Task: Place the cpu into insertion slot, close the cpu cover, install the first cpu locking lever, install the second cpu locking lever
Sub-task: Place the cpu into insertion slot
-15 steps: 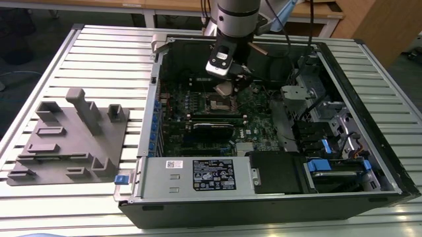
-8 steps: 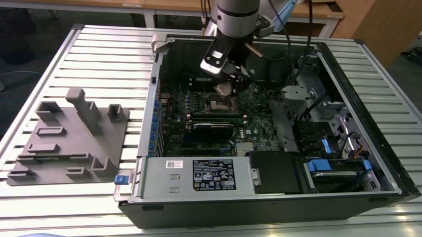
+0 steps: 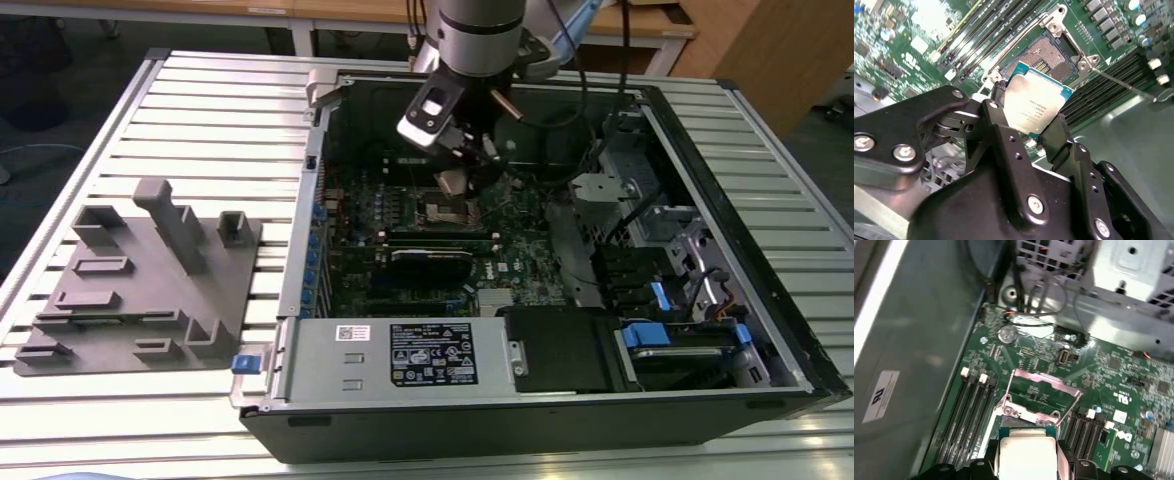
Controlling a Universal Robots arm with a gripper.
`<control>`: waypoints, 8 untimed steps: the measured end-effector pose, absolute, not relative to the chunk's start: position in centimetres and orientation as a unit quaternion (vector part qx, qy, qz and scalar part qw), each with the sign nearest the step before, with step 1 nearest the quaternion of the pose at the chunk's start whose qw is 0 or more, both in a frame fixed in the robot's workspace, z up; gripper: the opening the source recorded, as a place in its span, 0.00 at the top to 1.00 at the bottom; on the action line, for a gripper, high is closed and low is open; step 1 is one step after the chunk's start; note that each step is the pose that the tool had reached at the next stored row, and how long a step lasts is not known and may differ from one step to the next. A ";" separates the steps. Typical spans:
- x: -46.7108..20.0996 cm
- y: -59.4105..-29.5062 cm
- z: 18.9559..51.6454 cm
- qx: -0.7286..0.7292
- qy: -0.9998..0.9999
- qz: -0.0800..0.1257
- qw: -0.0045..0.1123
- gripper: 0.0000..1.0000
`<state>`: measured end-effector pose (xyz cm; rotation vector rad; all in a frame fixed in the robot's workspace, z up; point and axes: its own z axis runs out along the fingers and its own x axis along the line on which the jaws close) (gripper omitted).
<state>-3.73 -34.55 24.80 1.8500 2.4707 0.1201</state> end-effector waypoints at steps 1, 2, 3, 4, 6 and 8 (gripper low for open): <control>-3.7 -34.5 24.8 0.606 0.794 0.039 0.027 0.46; -3.7 -34.5 24.8 0.613 0.788 0.038 0.027 0.46; -3.7 -34.5 24.8 0.620 0.783 0.038 0.027 0.46; -3.7 -34.5 24.7 0.627 0.777 0.038 0.028 0.46; -3.7 -34.5 24.7 0.641 0.766 0.037 0.028 0.46; -3.7 -34.5 24.7 0.655 0.754 0.037 0.029 0.46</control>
